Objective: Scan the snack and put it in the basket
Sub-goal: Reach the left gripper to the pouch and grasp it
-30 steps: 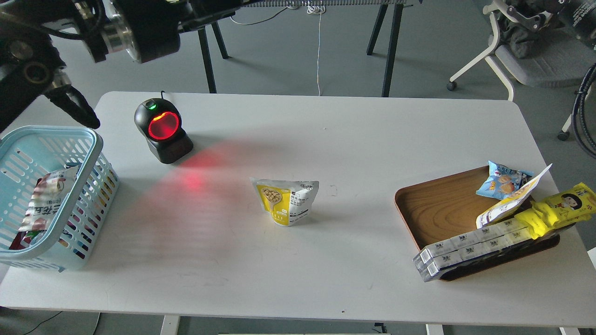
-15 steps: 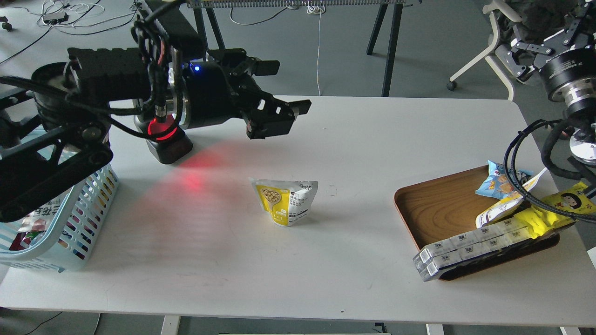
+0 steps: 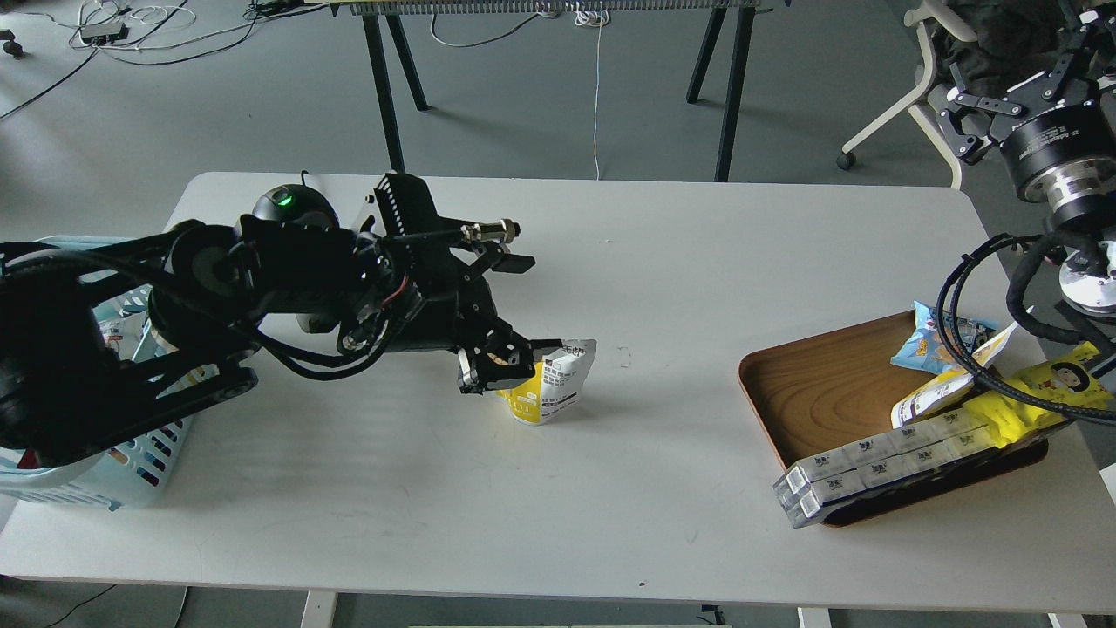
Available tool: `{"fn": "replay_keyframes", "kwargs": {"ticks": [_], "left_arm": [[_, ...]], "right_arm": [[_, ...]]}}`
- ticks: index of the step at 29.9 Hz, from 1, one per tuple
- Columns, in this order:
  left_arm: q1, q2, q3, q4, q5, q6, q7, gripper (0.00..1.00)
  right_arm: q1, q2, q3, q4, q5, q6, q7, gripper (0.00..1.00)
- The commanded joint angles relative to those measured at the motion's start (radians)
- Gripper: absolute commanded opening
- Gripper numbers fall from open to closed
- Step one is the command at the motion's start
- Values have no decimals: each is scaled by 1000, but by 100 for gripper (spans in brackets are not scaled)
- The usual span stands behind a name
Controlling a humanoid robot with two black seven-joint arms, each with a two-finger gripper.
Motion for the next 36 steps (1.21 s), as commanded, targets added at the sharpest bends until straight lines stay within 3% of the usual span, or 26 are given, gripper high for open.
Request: {"fn": "replay_keyframes", "kwargs": {"ticks": [1, 11, 23, 30, 36], "left_arm": [[3, -2, 30, 3, 0, 0, 7, 84], [12, -89, 33, 71, 0, 0, 12, 73], [15, -92, 35, 112, 0, 0, 7, 22], [26, -89, 36, 118, 0, 0, 7, 5], [23, -92, 32, 117, 0, 0, 7, 1]], "right_arm": [[-3, 0, 0, 0, 0, 0, 0, 99], [-4, 0, 0, 2, -2, 0, 1, 99], [-3, -2, 0, -1, -2, 0, 3, 99], [-4, -2, 0, -1, -2, 0, 3, 99], [-6, -3, 0, -4, -14, 0, 3, 99]]}}
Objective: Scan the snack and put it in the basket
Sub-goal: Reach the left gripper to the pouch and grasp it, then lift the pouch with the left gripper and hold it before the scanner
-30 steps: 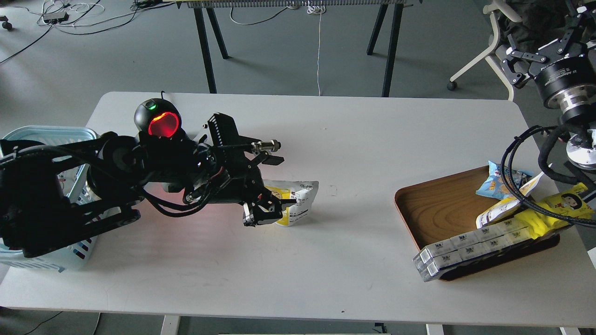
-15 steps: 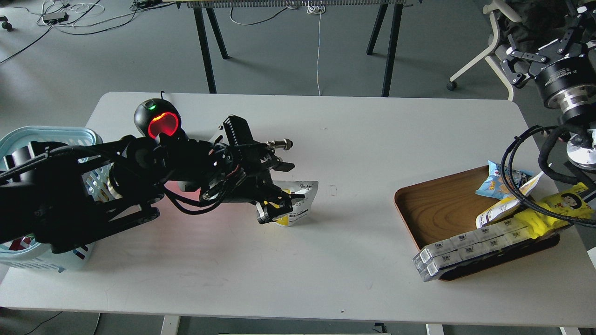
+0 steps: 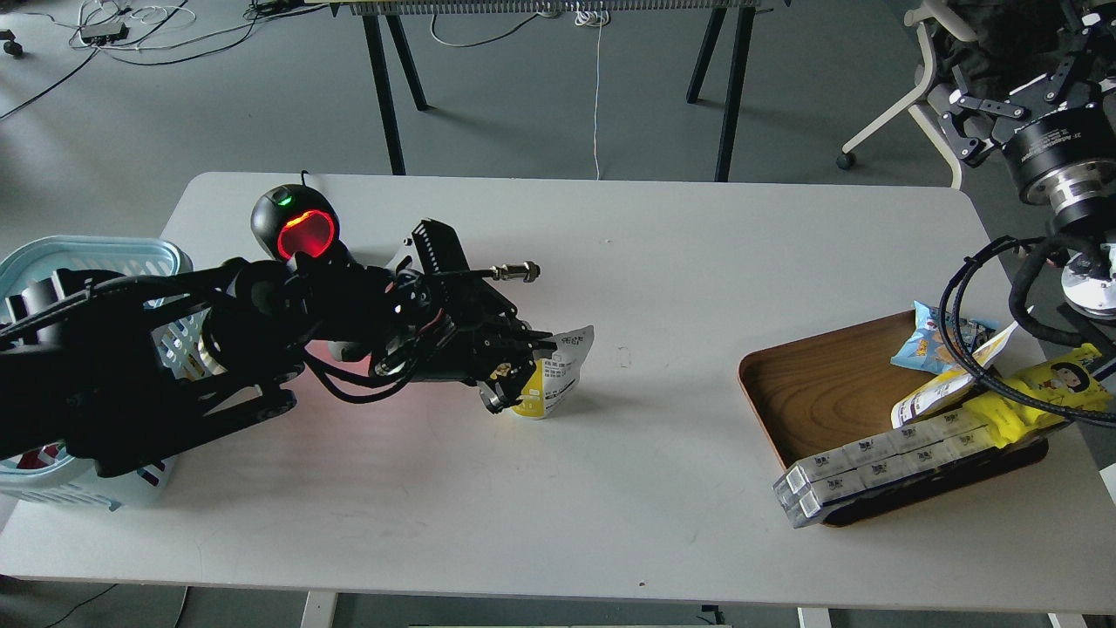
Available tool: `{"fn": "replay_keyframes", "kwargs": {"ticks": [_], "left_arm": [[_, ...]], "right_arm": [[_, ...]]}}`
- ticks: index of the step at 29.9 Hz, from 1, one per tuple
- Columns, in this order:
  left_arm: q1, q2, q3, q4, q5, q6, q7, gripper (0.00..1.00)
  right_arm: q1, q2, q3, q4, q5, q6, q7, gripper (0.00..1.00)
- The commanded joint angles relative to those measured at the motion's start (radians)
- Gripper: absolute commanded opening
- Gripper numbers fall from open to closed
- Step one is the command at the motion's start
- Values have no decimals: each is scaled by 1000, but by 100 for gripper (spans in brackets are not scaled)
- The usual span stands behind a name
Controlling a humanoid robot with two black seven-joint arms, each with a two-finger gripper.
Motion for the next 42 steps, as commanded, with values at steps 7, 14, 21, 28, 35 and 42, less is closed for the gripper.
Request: {"fn": "replay_keyframes", "kwargs": {"ticks": [7, 14, 21, 28, 35, 42], "left_arm": [[-7, 61, -39, -14, 0, 0, -53, 0], [-4, 180, -115, -31, 0, 0, -137, 0], [-2, 271, -155, -20, 0, 0, -171, 0], [0, 342, -152, 63, 0, 79, -174, 0], [21, 352, -146, 113, 0, 105, -177, 0], [23, 352, -148, 117, 0, 107, -179, 0]], "right_arm": [[4, -1, 0, 2, -5, 0, 0, 99], [3, -10, 5, 3, -5, 0, 1, 99], [4, -20, 9, 5, -5, 0, 1, 99], [1, -35, 11, 8, -5, 0, 3, 99], [-3, -41, 11, 8, -5, 0, 5, 99], [-3, -41, 13, 8, -5, 0, 6, 99]]}}
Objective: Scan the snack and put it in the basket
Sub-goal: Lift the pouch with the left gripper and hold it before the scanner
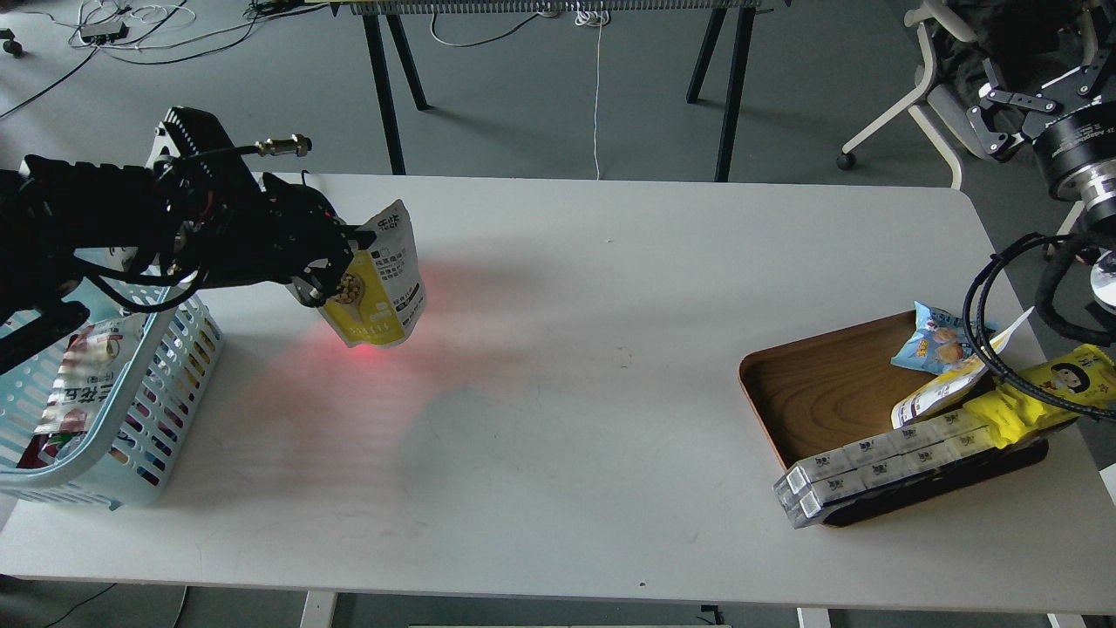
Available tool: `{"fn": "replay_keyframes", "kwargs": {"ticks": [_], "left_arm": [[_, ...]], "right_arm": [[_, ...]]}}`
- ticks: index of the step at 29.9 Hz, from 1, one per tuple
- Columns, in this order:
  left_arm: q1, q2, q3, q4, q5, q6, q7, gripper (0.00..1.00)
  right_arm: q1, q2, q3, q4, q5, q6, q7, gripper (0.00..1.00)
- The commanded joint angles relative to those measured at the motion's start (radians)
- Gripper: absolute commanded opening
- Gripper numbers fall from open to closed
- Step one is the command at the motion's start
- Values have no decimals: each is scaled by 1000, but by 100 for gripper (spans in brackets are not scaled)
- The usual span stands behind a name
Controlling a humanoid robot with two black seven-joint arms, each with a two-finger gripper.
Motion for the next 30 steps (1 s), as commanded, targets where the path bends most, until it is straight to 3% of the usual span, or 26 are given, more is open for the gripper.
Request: {"fn": "replay_keyframes", "kwargs": {"ticks": [1, 30], "left_arm": [[1, 0, -1, 1, 0, 1, -1, 0], [10, 61, 1, -15, 0, 67, -21, 0]], "right_arm": [[-2, 0, 0, 0, 0, 0, 1, 99], [-5, -14, 7, 0, 0, 0, 5, 99]]}}
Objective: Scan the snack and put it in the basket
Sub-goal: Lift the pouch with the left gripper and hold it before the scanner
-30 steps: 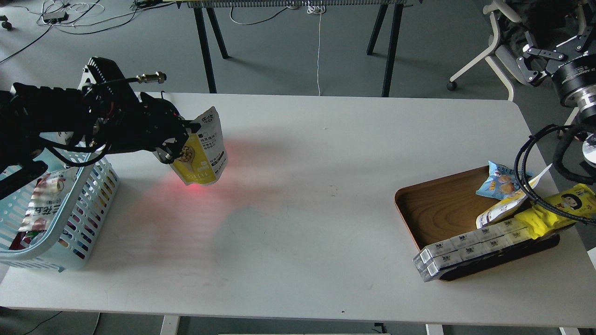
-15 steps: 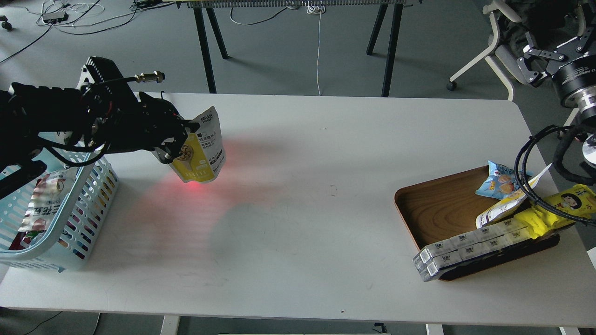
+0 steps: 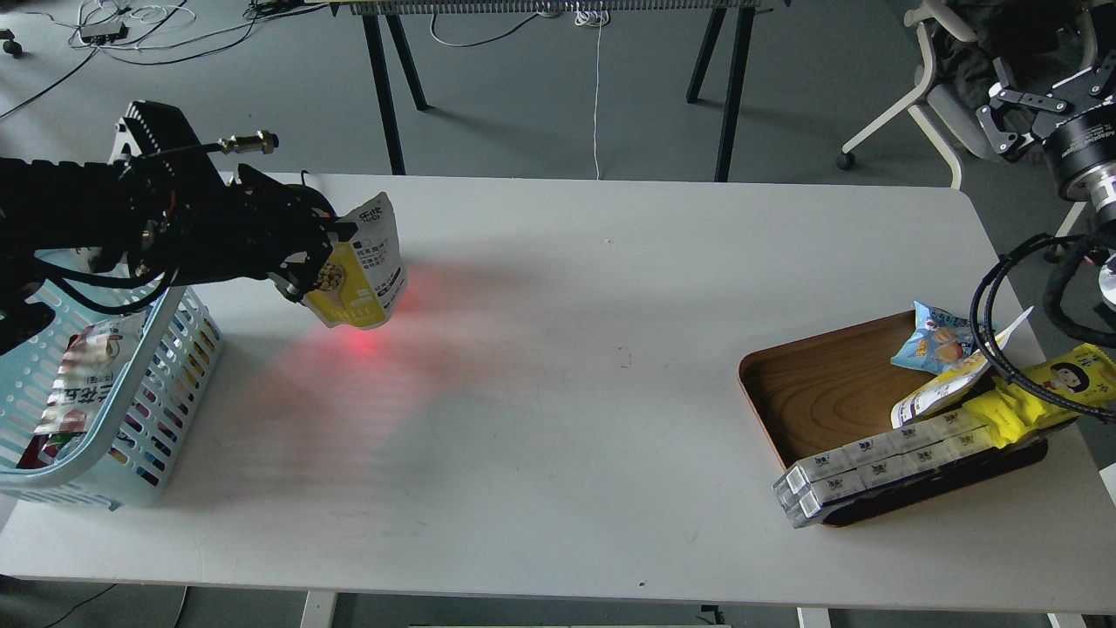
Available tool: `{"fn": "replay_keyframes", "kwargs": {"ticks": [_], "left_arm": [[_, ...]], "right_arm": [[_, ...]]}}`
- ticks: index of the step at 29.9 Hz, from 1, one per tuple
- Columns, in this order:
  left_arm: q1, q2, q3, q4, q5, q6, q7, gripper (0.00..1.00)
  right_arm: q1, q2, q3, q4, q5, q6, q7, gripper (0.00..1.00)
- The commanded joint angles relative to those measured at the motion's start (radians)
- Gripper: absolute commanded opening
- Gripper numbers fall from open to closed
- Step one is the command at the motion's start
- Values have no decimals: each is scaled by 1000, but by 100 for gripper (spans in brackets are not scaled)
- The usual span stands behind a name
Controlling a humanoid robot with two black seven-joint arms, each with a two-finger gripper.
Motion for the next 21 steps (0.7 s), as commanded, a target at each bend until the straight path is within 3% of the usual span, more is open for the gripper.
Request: {"fn": "replay_keyframes", "kwargs": {"ticks": [1, 21], "left_arm": [[1, -2, 0, 0, 0, -2, 0, 0], [44, -45, 3, 3, 0, -1, 29, 0]], "right_arm": [[0, -5, 2, -1, 0, 0, 1, 99], [0, -6, 31, -1, 0, 0, 3, 99]]}}
